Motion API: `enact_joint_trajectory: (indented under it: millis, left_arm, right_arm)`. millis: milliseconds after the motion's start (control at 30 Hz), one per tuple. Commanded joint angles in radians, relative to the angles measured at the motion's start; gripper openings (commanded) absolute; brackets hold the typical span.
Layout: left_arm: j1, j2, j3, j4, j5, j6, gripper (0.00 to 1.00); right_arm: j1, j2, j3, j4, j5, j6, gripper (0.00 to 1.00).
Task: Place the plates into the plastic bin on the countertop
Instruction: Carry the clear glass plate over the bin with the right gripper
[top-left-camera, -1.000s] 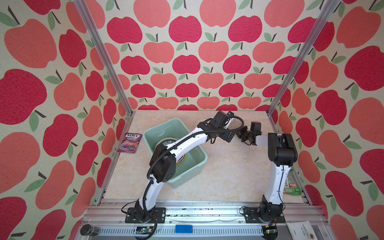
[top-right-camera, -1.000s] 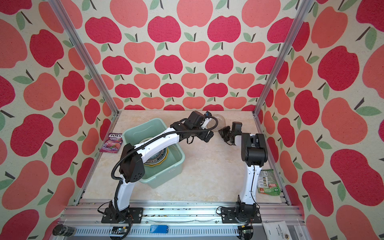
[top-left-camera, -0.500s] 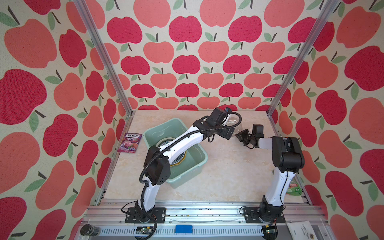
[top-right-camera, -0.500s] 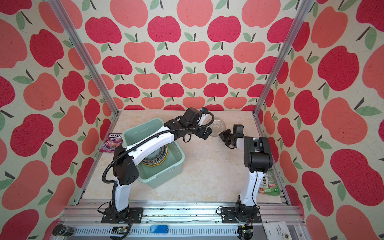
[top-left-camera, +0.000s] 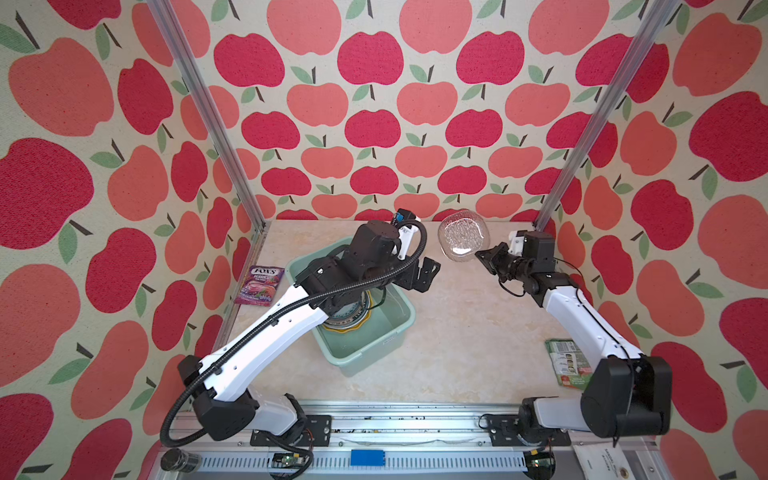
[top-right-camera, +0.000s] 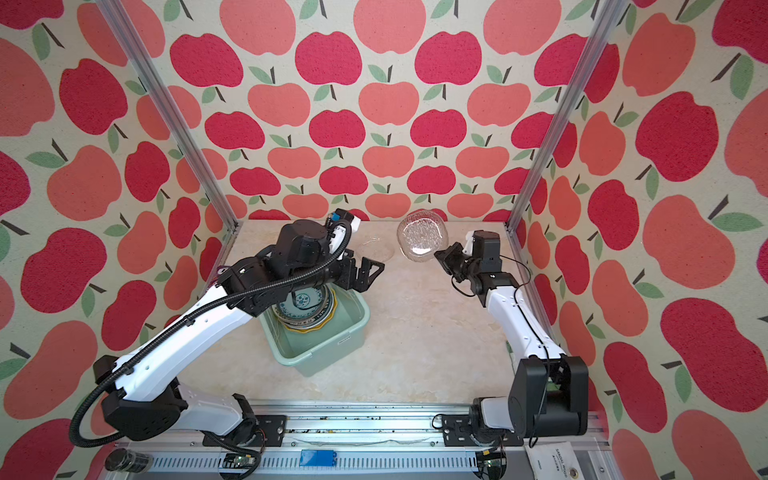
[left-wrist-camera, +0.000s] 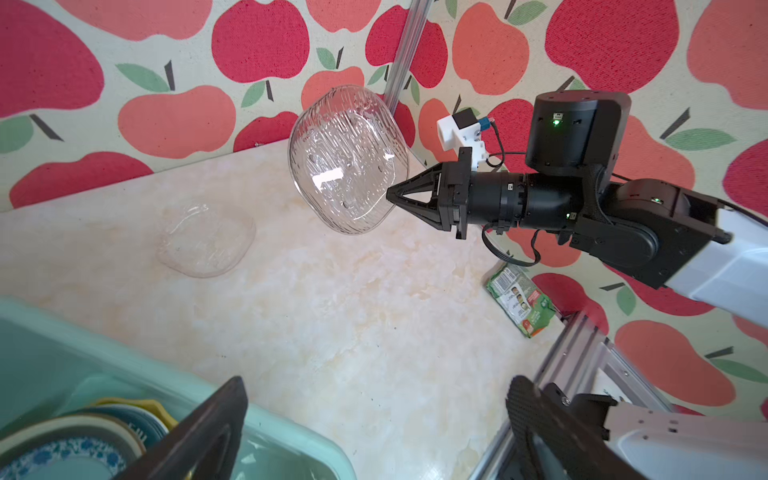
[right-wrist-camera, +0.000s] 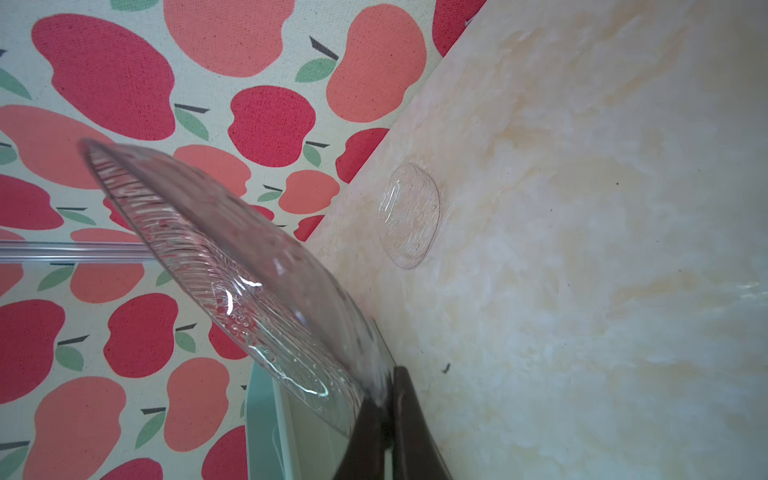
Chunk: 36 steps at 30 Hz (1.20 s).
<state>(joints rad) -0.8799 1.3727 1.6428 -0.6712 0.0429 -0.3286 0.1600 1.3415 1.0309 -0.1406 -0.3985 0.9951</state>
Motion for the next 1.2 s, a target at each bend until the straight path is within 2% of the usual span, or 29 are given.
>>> enact_joint_trajectory:
  millis: [0,267,433,633,733,933,1167]
  left_arm:
    - [-0.002,-0.129,-0.116,-0.085,0.006,-0.128,0.99]
    - [-0.006,-0.525,-0.404,-0.103,-0.107,-0.309,0.99]
    - [-0.005,-0.704,-0.499,-0.153,-0.181,-0.344,0.99]
    - [-0.005,-0.749,-0.464,-0.31,-0.36,-0.292,0.99]
    - [-0.005,-0.764,-0.451,-0.318,-0.426,-0.25,0.99]
    - [-0.005,-0.788,-0.436,-0.309,-0.485,-0.196,0.99]
    - [-0.005,-0.768,-0.389,-0.329,-0.502,-0.127,0.99]
  right_arm:
    - [0.068,-0.081,0.032,-0.168,0.051,-0.014,0.0]
    - [0.299,-0.166,0.124,-0.317,0.129,0.02,0.0]
    - [0.426,-0.137,0.212,-0.371,0.17,0.034,0.0]
    - [0.598,-0.012,0.327,-0.429,0.207,0.06,0.0]
    - [0.679,0.07,0.4,-0.462,0.242,0.07,0.0]
    - [0.804,0.235,0.547,-0.493,0.318,0.117,0.0]
    - [0.865,0.388,0.646,-0.503,0.4,0.226,0.0]
